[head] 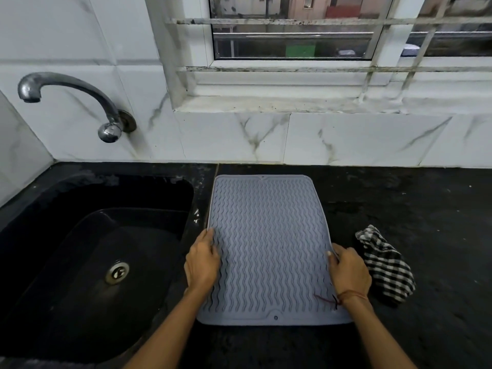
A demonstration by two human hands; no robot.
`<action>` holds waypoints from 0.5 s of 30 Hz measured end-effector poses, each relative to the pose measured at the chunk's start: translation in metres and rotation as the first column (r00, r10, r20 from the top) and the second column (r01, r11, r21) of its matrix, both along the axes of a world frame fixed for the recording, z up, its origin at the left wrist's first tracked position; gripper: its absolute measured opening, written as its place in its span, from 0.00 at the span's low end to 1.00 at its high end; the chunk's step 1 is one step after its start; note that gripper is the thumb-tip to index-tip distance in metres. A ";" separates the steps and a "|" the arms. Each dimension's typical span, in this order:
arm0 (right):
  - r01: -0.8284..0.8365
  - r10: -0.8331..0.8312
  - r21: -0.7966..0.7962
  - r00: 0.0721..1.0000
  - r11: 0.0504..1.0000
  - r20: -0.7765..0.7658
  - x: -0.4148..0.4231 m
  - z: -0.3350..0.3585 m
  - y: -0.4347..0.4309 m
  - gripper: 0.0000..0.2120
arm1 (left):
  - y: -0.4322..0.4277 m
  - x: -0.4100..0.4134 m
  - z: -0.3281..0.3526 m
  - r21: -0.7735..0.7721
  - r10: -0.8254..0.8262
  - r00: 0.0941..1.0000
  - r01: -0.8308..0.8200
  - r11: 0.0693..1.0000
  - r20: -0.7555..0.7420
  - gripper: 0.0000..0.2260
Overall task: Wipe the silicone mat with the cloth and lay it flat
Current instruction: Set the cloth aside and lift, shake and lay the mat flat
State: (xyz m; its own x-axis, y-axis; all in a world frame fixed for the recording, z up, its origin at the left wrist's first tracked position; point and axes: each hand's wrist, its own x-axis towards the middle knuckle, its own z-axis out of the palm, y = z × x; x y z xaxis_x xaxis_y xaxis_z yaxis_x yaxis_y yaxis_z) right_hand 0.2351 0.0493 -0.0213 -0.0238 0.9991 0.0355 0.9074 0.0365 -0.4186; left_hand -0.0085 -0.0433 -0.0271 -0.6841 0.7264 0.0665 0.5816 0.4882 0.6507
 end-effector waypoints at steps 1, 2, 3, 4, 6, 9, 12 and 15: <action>0.002 -0.001 -0.011 1.000 1.000 0.030 0.000 0.001 0.000 0.11 | -0.001 0.001 -0.001 -0.015 0.005 1.000 -0.005 1.000 -0.018 0.19; 0.009 -0.008 -0.017 0.998 1.000 0.069 -0.002 0.003 -0.001 0.12 | -0.002 0.001 -0.002 -0.043 0.008 0.998 -0.011 0.999 -0.056 0.18; 0.022 -0.020 -0.016 0.994 1.000 0.110 -0.005 0.007 -0.002 0.14 | -0.003 0.002 -0.003 -0.079 0.003 0.993 -0.012 0.997 -0.116 0.18; 0.030 -0.030 -0.002 0.989 1.000 0.146 -0.008 0.010 -0.003 0.18 | -0.003 0.004 -0.004 -0.107 -0.013 0.981 -0.007 0.994 -0.192 0.17; 0.001 -0.008 0.041 0.984 0.999 0.177 -0.020 0.016 -0.004 0.26 | 0.000 0.008 -0.008 -0.105 -0.068 0.948 0.037 0.994 -0.310 0.17; -0.121 0.104 0.142 0.987 0.982 0.120 -0.047 0.020 -0.005 0.26 | 0.013 0.018 -0.009 -0.041 -0.153 0.899 0.150 0.988 -0.411 0.22; -0.237 0.218 0.153 0.967 0.959 0.135 -0.071 0.021 -0.007 0.31 | 0.029 0.027 -0.011 -0.012 -0.236 0.837 0.265 0.964 -0.493 0.27; -0.318 0.291 0.110 0.933 0.942 0.212 -0.083 0.013 -0.009 0.36 | 0.036 0.028 -0.019 -0.065 -0.330 0.777 0.351 0.934 -0.537 0.28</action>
